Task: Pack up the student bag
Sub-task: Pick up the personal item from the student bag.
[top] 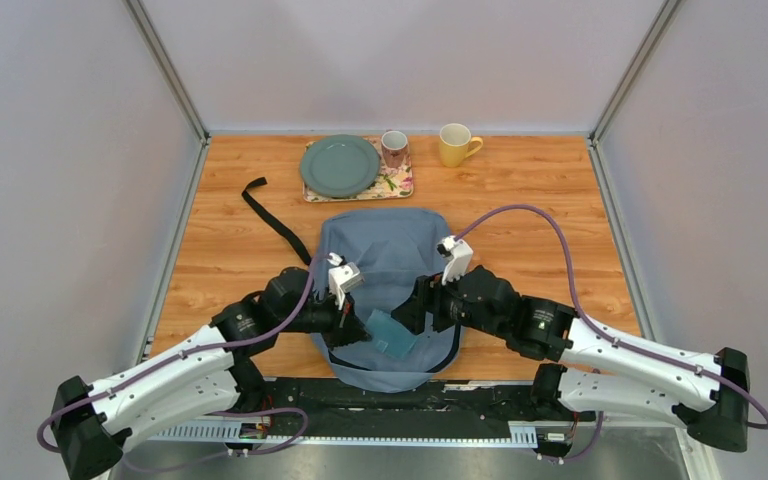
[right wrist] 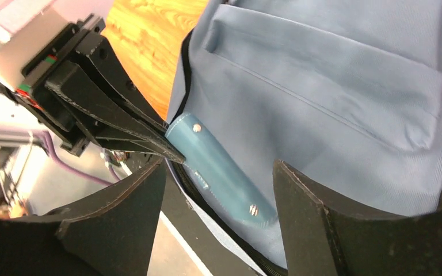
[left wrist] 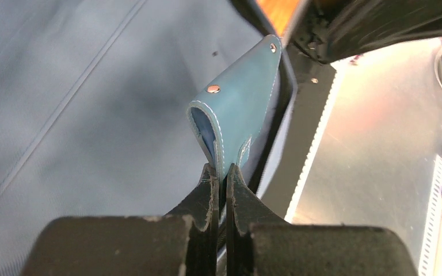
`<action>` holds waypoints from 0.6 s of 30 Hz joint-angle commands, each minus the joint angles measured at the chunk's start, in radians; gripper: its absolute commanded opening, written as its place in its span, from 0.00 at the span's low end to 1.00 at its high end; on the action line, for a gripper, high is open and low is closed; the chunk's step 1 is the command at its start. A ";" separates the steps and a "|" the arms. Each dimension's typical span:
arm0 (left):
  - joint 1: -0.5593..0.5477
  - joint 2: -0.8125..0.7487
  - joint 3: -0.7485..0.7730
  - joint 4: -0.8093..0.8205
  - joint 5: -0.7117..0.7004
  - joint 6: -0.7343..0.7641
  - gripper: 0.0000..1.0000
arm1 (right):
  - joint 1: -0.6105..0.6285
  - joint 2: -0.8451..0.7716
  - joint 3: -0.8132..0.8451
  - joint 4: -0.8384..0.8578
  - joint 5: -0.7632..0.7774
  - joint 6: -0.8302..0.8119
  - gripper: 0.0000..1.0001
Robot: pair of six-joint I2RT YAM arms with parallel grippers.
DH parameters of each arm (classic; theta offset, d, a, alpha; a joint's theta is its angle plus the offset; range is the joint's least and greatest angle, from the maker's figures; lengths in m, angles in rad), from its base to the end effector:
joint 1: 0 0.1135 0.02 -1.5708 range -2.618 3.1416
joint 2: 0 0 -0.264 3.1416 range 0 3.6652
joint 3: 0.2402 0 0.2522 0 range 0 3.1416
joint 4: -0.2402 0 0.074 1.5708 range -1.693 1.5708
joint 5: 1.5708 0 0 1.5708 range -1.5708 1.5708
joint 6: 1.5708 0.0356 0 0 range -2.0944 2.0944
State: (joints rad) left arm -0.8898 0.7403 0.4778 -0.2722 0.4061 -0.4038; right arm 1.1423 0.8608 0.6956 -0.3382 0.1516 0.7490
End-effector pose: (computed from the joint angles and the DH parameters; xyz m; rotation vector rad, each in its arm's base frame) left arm 0.0955 -0.1402 0.2316 0.8083 2.1485 -1.1577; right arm 0.0859 0.1752 0.2799 -0.3366 2.2006 0.9668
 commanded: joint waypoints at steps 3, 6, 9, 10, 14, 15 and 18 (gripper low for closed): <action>-0.003 0.059 0.143 -0.019 0.226 0.181 0.00 | -0.001 0.124 0.139 -0.050 -0.188 -0.272 0.72; -0.003 0.073 0.174 -0.044 0.258 0.215 0.00 | -0.001 0.181 0.173 -0.073 -0.248 -0.306 0.71; -0.003 0.067 0.185 -0.065 0.249 0.233 0.00 | -0.001 0.192 0.177 -0.087 -0.283 -0.316 0.65; -0.003 0.064 0.188 -0.073 0.244 0.244 0.00 | -0.001 0.187 0.176 -0.085 -0.294 -0.318 0.65; -0.005 0.060 0.205 -0.134 0.221 0.270 0.00 | -0.001 0.135 0.142 -0.070 -0.319 -0.312 0.56; -0.003 0.062 0.206 -0.140 0.215 0.275 0.00 | -0.001 0.117 0.136 -0.064 -0.326 -0.310 0.55; -0.003 0.056 0.205 -0.136 0.226 0.272 0.00 | -0.001 0.107 0.122 -0.064 -0.385 -0.313 0.54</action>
State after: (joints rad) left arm -0.8898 0.8135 0.6361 -0.4011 0.6056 -0.1722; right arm 1.1419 1.0069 0.8291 -0.4213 -0.1509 0.4637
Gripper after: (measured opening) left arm 0.019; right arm 0.548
